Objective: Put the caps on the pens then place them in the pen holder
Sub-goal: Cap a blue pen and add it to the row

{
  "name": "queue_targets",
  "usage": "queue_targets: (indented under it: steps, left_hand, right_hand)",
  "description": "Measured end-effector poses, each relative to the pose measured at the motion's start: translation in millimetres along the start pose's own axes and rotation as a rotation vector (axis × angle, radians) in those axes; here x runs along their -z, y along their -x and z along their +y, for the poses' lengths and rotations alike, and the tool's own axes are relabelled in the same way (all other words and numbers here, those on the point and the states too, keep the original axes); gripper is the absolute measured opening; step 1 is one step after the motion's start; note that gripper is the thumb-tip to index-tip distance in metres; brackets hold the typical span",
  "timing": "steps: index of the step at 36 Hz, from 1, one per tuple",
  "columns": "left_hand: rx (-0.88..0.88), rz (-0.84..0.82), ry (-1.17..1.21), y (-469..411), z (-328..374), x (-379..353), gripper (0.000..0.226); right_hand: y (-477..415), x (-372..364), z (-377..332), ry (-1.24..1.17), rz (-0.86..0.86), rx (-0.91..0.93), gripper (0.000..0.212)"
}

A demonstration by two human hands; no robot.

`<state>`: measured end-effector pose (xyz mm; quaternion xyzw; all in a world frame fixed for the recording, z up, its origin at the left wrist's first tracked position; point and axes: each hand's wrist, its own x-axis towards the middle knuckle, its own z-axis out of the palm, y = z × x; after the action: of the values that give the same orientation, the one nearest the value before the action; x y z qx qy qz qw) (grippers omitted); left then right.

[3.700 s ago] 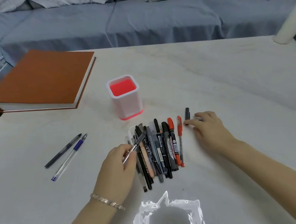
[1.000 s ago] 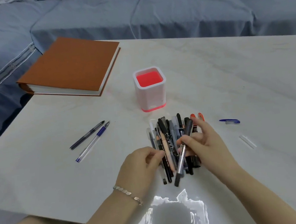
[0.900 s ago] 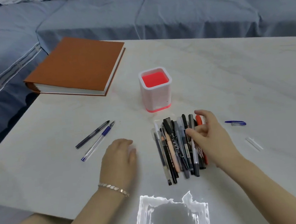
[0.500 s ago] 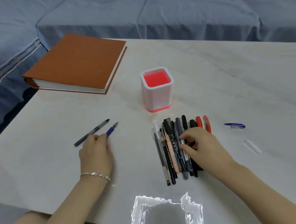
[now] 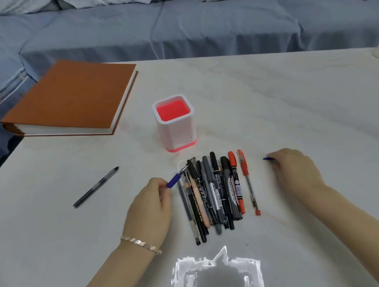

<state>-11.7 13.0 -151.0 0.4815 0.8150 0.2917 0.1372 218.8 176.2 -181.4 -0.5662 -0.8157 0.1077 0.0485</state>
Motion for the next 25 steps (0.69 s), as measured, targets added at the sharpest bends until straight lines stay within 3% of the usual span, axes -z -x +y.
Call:
queue_targets:
  steps: [4, 8, 12, 19, 25]
  left_hand:
    - [-0.064, -0.034, 0.096, 6, 20, 0, 0.008]
    - [-0.076, -0.081, 0.19, 12, 33, -1, 0.026]
    - [-0.046, -0.12, 0.297, 18, 43, -3, 0.018]
    - [-0.079, -0.169, 0.389, 27, 61, -4, 0.023]
    - [-0.103, -0.19, 0.38, 34, 62, -1, 0.026]
  right_hand:
    - [5, -4, -7, -0.037, 0.039, 0.057, 0.027]
    - [29, 5, -25, -0.453, 0.043, 0.031, 0.027]
    - [51, 16, -40, -0.825, 0.055, -0.045, 0.012]
    - [78, 38, -57, -1.511, -0.072, -0.275, 0.013]
    - [83, 45, -60, -1.702, -0.07, -0.297, 0.014]
